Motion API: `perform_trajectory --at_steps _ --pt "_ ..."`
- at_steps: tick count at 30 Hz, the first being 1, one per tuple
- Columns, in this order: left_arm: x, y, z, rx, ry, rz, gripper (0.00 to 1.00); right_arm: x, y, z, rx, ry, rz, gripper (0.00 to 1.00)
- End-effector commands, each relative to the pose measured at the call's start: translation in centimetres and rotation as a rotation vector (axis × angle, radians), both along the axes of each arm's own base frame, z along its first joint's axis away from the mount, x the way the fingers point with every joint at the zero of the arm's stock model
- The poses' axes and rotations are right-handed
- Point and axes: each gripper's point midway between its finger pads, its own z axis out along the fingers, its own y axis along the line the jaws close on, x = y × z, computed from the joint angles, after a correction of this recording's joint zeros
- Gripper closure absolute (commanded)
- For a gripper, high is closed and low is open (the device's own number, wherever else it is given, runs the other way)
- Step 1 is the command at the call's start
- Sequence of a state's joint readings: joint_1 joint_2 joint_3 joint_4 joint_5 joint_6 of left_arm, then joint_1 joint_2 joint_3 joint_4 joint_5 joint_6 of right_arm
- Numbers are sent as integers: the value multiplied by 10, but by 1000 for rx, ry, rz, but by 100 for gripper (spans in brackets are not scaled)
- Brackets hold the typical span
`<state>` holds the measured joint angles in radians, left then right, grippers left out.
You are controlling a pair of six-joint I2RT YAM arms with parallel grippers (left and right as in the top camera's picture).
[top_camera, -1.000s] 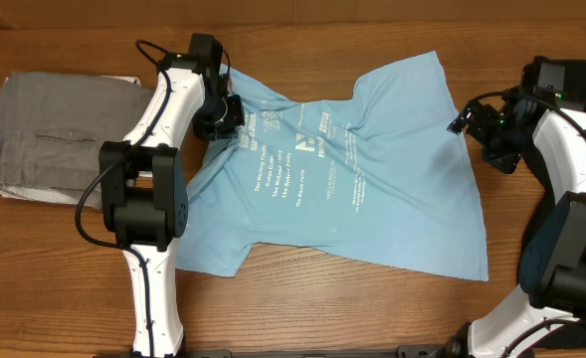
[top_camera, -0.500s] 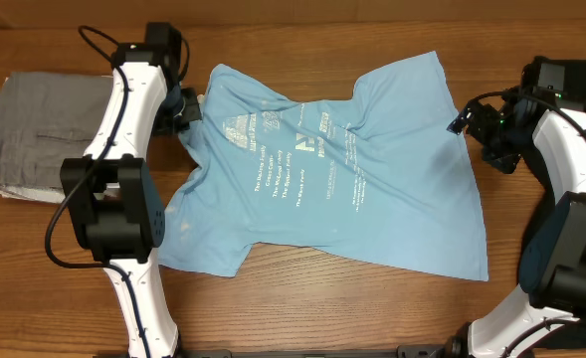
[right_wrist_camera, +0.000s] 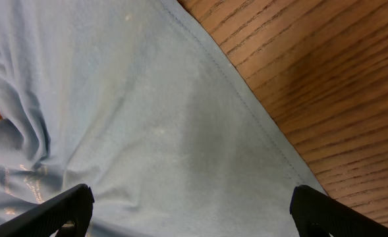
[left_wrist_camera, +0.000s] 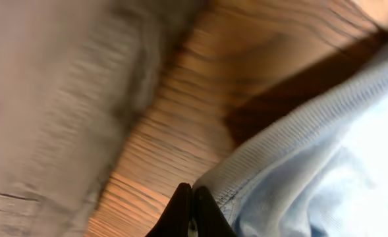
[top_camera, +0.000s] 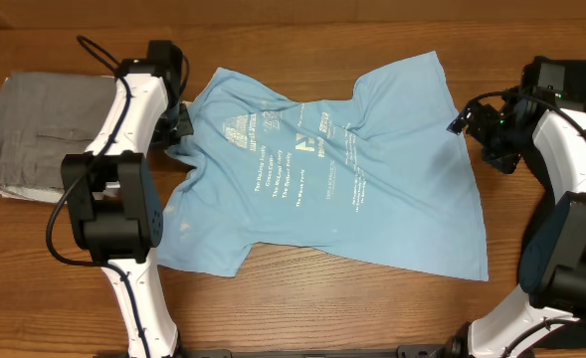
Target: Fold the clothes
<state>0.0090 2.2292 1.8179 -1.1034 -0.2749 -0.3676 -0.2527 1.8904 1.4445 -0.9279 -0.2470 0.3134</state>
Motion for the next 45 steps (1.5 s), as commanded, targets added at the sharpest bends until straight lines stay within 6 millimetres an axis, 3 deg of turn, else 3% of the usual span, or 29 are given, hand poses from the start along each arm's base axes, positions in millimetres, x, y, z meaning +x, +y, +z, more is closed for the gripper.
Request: perform_trajectory --at_steps 1,3,5,9,13,15,18,21,24,29,35,42,45 --pt "-2 25 4 38 -14 57 89 5 -1 8 -7 -28 8 0" --pt "0 25 4 23 -19 40 64 5 -1 8 -7 -28 8 0" --pt "7 17 5 -23 -36 -1 47 5 -1 8 -7 -28 8 0" --pt "21 2 22 -99 -90 -26 44 5 -1 8 -7 -28 8 0" --pt "34 -25 63 -203 -166 -63 44 5 -1 8 -7 -28 8 0" --pt "32 -38 92 -212 -192 -90 45 5 -1 8 -7 -28 8 0" --pt "21 -50 107 -210 -183 -116 48 5 -1 8 -7 -28 8 0" --pt "7 -57 102 -214 -123 -126 63 5 -1 8 -7 -28 8 0" --pt "-7 -59 84 -218 -57 -124 80 5 -1 8 -7 -28 8 0" --pt "-45 -57 44 -221 107 -106 96 5 -1 8 -7 -28 8 0" --pt "-88 -54 18 -223 267 -76 95 5 -1 8 -7 -28 8 0" --pt "-97 -46 3 -184 265 -20 96 5 -1 8 -7 -28 8 0" --pt "-99 -40 9 -152 179 22 96 5 -1 8 -7 -28 8 0"
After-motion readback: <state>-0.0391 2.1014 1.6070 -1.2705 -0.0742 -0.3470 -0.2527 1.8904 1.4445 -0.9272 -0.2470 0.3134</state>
